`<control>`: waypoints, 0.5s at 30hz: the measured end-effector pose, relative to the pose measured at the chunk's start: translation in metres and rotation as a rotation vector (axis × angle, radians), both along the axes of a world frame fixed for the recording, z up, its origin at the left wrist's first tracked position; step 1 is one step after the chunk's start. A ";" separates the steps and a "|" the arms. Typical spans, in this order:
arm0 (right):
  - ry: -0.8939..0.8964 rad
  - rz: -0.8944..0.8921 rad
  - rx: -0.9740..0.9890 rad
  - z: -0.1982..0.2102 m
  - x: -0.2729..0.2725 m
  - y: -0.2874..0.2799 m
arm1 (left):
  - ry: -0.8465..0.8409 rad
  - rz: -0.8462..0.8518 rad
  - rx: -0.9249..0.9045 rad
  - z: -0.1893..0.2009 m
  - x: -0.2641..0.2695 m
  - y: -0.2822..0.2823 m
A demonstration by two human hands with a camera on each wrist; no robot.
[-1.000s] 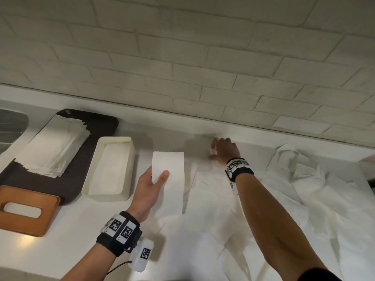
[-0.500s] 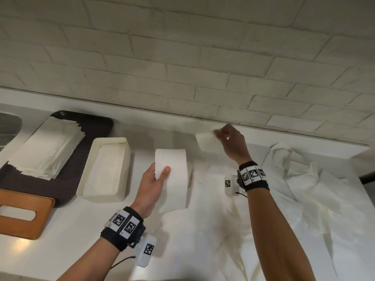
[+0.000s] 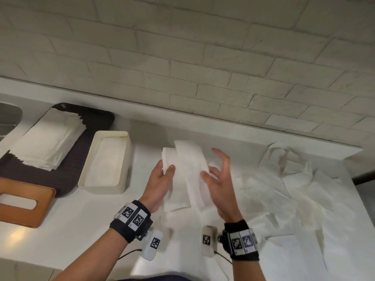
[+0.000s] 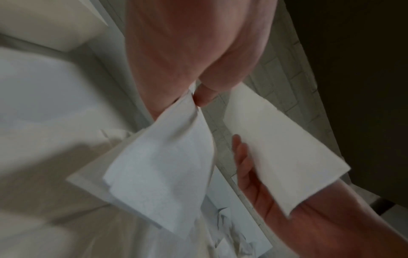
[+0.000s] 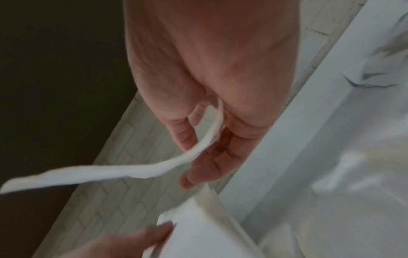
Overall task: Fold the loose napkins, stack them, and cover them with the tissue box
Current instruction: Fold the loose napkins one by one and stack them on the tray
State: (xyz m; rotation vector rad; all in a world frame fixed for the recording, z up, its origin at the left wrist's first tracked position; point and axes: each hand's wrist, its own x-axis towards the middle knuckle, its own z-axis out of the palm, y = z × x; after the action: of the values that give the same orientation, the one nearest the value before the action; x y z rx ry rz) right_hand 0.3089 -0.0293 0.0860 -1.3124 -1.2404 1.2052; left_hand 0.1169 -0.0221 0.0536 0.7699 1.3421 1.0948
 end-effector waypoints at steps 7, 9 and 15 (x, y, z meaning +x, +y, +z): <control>-0.370 0.096 0.088 -0.018 -0.043 -0.021 | -0.079 0.119 -0.145 -0.003 -0.026 -0.019; -0.392 0.089 0.122 -0.017 -0.063 -0.025 | -0.114 0.123 -0.126 0.005 -0.038 -0.022; -0.450 0.088 0.157 -0.007 -0.127 -0.034 | -0.017 0.084 -0.044 0.009 -0.089 -0.023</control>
State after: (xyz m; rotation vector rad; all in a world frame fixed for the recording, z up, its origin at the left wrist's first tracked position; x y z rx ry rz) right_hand 0.1819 -0.0631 0.0786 -1.4697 -1.6913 0.8727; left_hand 0.0278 -0.0450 0.0630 0.6752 1.3900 1.1315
